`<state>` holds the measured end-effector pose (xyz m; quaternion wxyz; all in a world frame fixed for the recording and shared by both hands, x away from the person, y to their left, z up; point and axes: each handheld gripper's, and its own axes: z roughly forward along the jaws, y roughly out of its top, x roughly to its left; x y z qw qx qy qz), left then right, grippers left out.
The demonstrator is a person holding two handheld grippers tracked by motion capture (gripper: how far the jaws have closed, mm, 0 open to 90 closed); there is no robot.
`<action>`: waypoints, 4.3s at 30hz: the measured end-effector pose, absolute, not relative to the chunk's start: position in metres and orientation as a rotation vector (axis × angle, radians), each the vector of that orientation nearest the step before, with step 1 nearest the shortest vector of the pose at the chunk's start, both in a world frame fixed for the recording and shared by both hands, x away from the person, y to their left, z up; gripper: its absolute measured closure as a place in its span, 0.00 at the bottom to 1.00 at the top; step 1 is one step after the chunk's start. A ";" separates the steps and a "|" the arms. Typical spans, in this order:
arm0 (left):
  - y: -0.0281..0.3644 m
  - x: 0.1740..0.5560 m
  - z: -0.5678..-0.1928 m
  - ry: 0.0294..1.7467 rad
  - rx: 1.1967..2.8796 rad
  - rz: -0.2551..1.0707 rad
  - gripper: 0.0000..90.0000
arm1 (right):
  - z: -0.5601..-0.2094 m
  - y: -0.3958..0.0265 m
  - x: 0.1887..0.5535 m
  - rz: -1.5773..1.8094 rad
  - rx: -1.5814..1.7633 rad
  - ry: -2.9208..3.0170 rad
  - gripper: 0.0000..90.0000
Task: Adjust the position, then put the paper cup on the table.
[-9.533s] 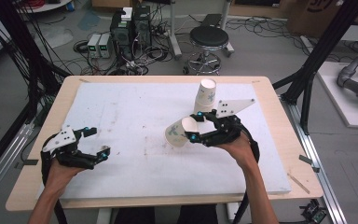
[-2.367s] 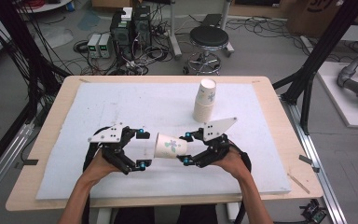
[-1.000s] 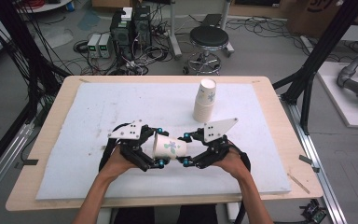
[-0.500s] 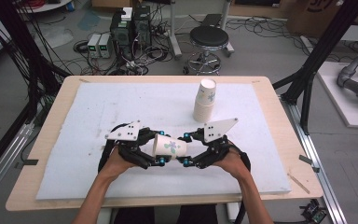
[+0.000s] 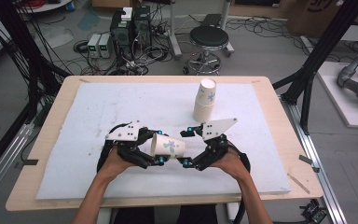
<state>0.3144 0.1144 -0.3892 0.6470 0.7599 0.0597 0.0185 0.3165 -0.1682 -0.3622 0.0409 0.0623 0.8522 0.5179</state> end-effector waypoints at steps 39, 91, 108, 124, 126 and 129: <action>0.118 0.383 -0.357 0.200 2.482 0.142 0.34 | -0.423 -0.235 0.294 1.256 0.952 2.225 0.15; 0.087 0.399 -0.372 0.145 2.734 0.116 0.35 | -0.450 -0.252 0.298 1.190 1.081 2.121 0.15; 0.059 0.403 -0.387 0.126 2.815 0.080 0.35 | -0.450 -0.252 0.297 1.190 1.076 2.121 0.15; 0.050 0.402 -0.396 0.154 2.793 0.113 0.27 | -0.450 -0.253 0.297 1.208 1.072 2.120 0.15; 0.051 0.403 -0.399 0.161 2.782 0.115 0.22 | -0.450 -0.253 0.297 1.209 1.067 2.121 0.15; 0.053 0.403 -0.401 0.158 2.757 0.100 0.21 | -0.450 -0.253 0.297 1.211 1.079 2.123 0.15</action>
